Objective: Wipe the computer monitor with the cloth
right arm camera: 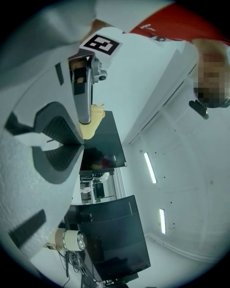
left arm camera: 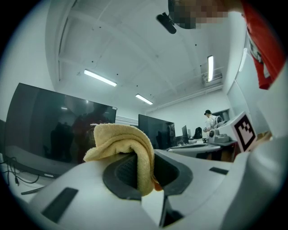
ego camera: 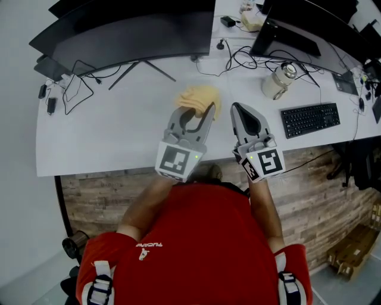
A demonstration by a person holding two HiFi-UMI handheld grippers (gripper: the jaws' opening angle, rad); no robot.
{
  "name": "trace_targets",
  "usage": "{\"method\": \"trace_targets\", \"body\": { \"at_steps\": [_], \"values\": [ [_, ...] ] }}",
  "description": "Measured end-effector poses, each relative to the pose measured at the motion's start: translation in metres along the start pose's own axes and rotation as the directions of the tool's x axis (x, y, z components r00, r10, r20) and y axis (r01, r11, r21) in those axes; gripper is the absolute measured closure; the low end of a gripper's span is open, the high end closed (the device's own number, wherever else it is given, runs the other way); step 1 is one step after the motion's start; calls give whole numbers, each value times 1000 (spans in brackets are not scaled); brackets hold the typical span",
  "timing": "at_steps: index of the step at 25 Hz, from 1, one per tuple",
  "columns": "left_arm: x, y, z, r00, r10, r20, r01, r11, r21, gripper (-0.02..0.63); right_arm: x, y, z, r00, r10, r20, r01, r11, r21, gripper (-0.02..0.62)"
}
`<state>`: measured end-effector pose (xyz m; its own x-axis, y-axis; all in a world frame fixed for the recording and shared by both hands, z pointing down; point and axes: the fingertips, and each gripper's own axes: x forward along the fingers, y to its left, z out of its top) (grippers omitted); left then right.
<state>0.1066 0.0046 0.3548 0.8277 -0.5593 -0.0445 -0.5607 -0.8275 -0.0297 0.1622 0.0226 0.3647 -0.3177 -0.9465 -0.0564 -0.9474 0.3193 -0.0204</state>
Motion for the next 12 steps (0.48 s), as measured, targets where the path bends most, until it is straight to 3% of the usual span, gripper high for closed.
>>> {"method": "trace_targets", "body": {
  "at_steps": [6, 12],
  "values": [
    [2, 0, -4, 998, 11, 58, -13, 999, 34, 551, -6, -4, -2, 1000, -7, -3, 7, 1000, 12, 592],
    [2, -3, -6, 999, 3, 43, -4, 1000, 31, 551, -8, -4, -5, 1000, -9, -4, 9, 1000, 18, 592]
  ]
}}
